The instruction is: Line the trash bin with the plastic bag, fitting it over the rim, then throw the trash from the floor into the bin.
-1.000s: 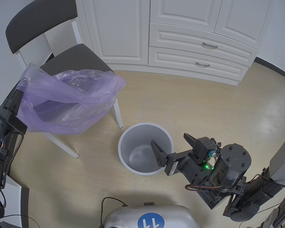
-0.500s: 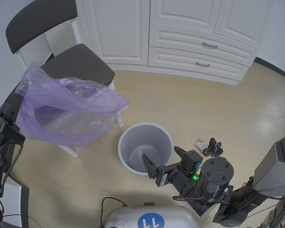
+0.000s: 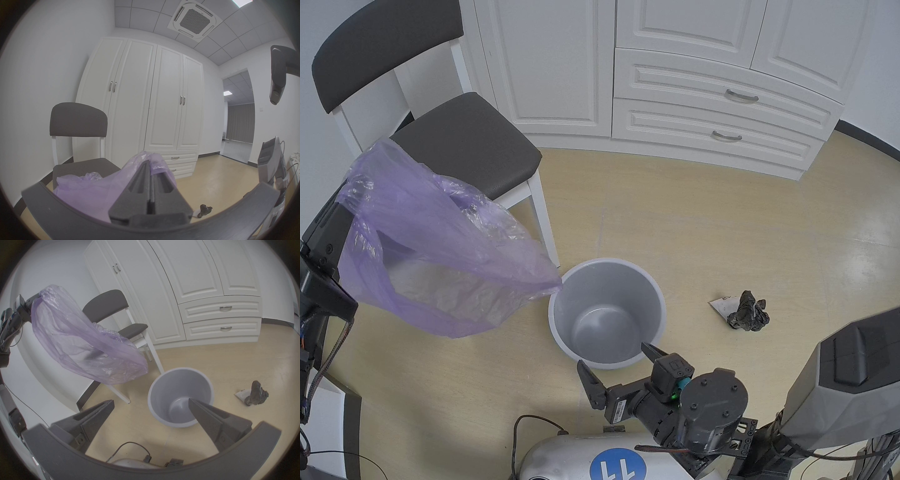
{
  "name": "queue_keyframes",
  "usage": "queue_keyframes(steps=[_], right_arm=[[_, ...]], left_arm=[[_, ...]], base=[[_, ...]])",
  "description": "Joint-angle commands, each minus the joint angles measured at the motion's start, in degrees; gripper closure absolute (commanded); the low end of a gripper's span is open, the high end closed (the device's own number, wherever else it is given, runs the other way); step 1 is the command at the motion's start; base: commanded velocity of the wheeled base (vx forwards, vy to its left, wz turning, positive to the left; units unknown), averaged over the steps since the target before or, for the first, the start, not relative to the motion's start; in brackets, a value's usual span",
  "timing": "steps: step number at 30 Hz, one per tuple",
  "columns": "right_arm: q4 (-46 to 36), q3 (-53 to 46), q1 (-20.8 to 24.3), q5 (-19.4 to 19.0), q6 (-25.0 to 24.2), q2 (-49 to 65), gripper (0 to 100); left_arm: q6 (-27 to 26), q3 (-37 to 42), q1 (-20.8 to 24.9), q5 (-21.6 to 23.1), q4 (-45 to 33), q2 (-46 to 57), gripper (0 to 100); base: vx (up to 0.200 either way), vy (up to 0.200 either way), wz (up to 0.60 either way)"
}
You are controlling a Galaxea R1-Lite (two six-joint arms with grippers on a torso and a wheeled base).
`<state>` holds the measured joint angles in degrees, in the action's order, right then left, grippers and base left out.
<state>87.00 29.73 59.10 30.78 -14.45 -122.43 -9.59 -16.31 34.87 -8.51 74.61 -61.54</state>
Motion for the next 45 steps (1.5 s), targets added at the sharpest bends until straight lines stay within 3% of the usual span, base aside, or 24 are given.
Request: queue_keyframes(steps=[1, 10, 18, 36, 45], right_arm=[[-0.34, -0.20, 2.51, -0.11, -1.81, -2.46, 0], [-0.52, 1.82, 7.17, -2.13, -3.57, -7.47, 0], [-1.40, 10.61, 6.64, -2.13, -3.31, -12.22, 0], [-1.40, 29.94, 3.39, 5.43, -3.75, -22.24, 0], [-1.22, 35.48, 2.69, 6.48, -5.15, -24.70, 0]], left_arm=[[0.10, 0.05, 0.12, -0.02, 0.01, -0.69, 100], [0.01, -0.04, 0.12, -0.02, 0.01, -0.34, 100], [-0.16, 0.05, 0.20, -0.02, 0.01, -0.78, 100], [-1.13, 0.23, 0.20, -0.02, 0.10, -0.07, 100], [-1.13, 0.23, 1.70, -0.10, 0.10, 0.01, 100]], base=[[0.000, 0.000, 0.00], [0.000, 0.000, 0.00], [0.000, 0.000, 0.00], [0.000, 0.000, 0.00], [0.000, 0.000, 0.00]])
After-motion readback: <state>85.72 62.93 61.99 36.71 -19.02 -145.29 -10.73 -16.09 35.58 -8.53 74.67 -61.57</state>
